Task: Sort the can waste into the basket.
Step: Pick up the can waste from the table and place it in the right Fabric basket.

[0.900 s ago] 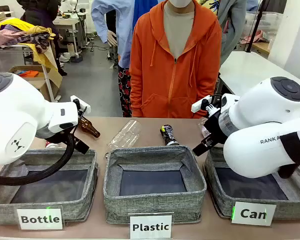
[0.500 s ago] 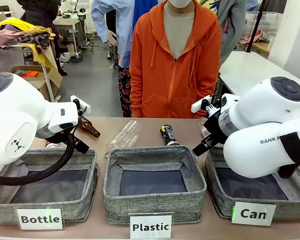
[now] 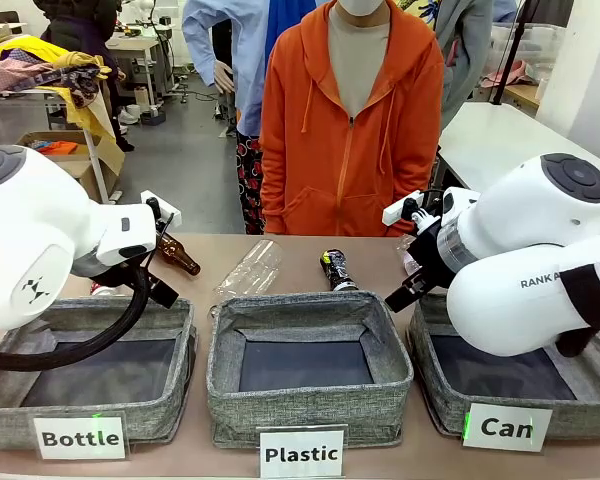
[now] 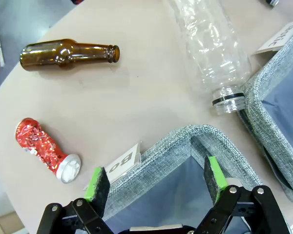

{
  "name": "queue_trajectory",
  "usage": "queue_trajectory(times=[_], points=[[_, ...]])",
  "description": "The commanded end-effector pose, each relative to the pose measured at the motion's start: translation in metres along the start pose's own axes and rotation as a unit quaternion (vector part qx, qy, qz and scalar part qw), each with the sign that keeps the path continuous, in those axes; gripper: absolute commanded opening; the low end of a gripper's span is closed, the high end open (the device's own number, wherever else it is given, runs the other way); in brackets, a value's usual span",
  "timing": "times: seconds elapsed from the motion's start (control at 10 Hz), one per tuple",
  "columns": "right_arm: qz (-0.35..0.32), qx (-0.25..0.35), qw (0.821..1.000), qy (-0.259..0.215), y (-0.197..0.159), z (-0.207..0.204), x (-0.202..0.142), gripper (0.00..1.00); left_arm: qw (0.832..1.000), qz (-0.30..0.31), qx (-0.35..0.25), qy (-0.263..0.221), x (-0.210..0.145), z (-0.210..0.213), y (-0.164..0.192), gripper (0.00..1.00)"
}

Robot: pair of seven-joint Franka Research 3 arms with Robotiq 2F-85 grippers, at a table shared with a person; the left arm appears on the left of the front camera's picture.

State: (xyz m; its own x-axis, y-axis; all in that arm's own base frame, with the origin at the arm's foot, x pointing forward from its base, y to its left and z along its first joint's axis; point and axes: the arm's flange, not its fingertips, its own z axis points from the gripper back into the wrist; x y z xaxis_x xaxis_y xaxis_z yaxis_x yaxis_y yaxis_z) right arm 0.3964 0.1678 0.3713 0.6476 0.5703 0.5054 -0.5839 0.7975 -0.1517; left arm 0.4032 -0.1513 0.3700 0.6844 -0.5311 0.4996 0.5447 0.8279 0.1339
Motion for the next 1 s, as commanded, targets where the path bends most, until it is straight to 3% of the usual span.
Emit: queue_trajectory(times=[0.0,0.4,0.5,0.7,0.8,0.9], points=[[0.0,0.0,1.0,0.0,0.0,0.0,0.0,1.0,1.0,0.0,0.0,0.0,0.0,0.0,0.0,1.0],[0.0,0.0,1.0,0.0,0.0,0.0,0.0,1.0,1.0,0.0,0.0,0.0,0.0,0.0,0.0,1.0],[0.014,0.025,1.0,0.003,0.005,0.013,0.005,1.0,0.998,-0.005,-0.055,-0.007,0.009,0.021,-0.001,1.0],[-0.025,0.096,0.995,-0.03,0.004,0.06,0.011,1.0,0.994,0.018,-0.105,0.003,0.019,0.075,-0.003,1.0],[-0.061,0.173,0.982,-0.048,0.004,0.093,0.011,1.0,0.983,0.039,-0.177,0.009,0.015,0.107,-0.006,1.0],[-0.095,0.234,0.965,-0.074,0.002,0.121,0.004,1.0,0.977,0.108,-0.181,0.029,0.009,0.127,-0.008,1.0]])
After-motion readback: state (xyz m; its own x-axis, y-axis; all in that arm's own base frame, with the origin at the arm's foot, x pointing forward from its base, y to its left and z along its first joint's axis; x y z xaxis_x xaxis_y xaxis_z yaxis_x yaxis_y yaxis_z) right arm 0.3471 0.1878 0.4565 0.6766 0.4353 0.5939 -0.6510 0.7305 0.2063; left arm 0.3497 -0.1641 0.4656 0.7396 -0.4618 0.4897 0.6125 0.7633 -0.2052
